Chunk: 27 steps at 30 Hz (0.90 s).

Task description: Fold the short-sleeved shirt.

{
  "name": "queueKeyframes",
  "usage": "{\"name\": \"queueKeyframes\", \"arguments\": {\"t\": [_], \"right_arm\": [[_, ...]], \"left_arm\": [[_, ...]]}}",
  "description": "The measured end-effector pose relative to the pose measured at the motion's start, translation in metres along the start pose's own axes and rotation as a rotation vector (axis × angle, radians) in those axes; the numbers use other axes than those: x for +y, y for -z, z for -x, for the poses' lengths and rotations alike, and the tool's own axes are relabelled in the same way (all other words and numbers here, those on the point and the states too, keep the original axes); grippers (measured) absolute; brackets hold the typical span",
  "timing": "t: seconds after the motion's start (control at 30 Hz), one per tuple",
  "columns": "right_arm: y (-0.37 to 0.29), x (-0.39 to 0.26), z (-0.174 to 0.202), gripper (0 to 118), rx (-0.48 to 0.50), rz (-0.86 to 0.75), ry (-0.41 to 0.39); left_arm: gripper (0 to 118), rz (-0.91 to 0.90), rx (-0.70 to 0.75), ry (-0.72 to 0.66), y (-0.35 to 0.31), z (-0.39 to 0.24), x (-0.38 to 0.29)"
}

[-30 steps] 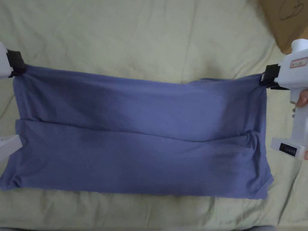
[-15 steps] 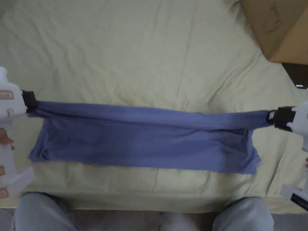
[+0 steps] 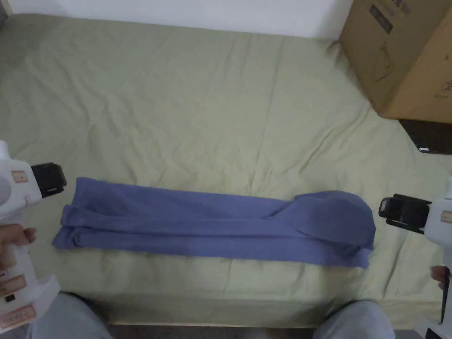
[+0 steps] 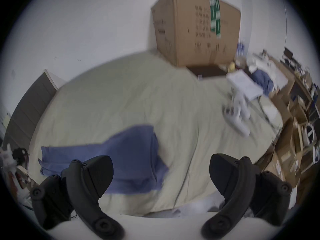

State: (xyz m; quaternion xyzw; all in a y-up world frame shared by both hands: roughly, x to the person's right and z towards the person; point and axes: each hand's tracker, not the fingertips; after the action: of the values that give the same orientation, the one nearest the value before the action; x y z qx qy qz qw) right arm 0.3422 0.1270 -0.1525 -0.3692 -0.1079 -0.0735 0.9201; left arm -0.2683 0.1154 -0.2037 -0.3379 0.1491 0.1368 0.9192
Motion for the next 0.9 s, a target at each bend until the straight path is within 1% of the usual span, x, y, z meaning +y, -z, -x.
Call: {"name": "queueKeyframes", "arguments": {"t": [0.07, 0.13, 0.17, 0.23, 0.37, 0.4, 0.43, 0.47, 0.5, 0.53, 0.57, 0.6, 0.63, 0.67, 0.7, 0.73, 0.9], "right_arm": [[-0.021, 0.017, 0.01, 113, 0.011, -0.107, -0.032], [-0.044, 0.032, 0.023, 114, 0.026, -0.23, -0.07], [-0.054, 0.037, 0.031, 114, 0.037, -0.289, -0.087], [-0.07, 0.042, 0.047, 116, 0.06, -0.382, -0.111], [-0.089, 0.041, 0.076, 116, 0.117, -0.516, -0.122], [-0.093, 0.04, 0.082, 113, 0.123, -0.529, -0.125], [-0.096, 0.038, 0.088, 102, 0.132, -0.548, -0.122], [-0.099, 0.037, 0.092, 84, 0.139, -0.566, -0.118], [-0.099, 0.035, 0.096, 55, 0.147, -0.574, -0.116], [-0.1, 0.033, 0.101, 18, 0.151, -0.575, -0.105], [-0.099, 0.031, 0.104, 2, 0.156, -0.577, -0.093], [-0.099, 0.028, 0.107, 0, 0.163, -0.583, -0.067], [-0.098, 0.024, 0.109, 0, 0.164, -0.59, -0.053], [-0.097, 0.021, 0.111, 0, 0.183, -0.594, -0.056], [-0.097, 0.019, 0.113, 0, 0.183, -0.59, -0.058], [-0.096, 0.017, 0.116, 0, 0.185, -0.585, -0.061], [-0.088, 0.012, 0.121, 0, 0.202, -0.559, -0.078]], "left_arm": [[95, -0.115, -0.061, 0.027, -0.022, -0.014, 0.017], [102, -0.223, -0.099, 0.093, -0.046, -0.032, 0.033], [104, -0.281, -0.111, 0.133, -0.057, -0.042, 0.034], [104, -0.389, -0.153, 0.195, -0.077, -0.059, 0.037], [104, -0.527, -0.207, 0.253, -0.101, -0.085, 0.03], [103, -0.531, -0.201, 0.257, -0.104, -0.089, 0.027], [100, -0.538, -0.198, 0.27, -0.106, -0.094, 0.023], [93, -0.545, -0.193, 0.287, -0.105, -0.097, 0.02], [78, -0.557, -0.175, 0.289, -0.106, -0.101, 0.014], [46, -0.557, -0.177, 0.291, -0.106, -0.104, 0.008], [17, -0.558, -0.181, 0.293, -0.107, -0.104, 0.005], [0, -0.556, -0.187, 0.29, -0.106, -0.105, 0.001], [0, -0.55, -0.199, 0.279, -0.106, -0.106, -0.002], [0, -0.55, -0.204, 0.256, -0.105, -0.105, -0.007], [0, -0.528, -0.257, 0.242, -0.104, -0.104, -0.009], [0, -0.509, -0.272, 0.242, -0.099, -0.104, -0.009], [0, -0.482, -0.268, 0.24, -0.091, -0.099, -0.007]]}}
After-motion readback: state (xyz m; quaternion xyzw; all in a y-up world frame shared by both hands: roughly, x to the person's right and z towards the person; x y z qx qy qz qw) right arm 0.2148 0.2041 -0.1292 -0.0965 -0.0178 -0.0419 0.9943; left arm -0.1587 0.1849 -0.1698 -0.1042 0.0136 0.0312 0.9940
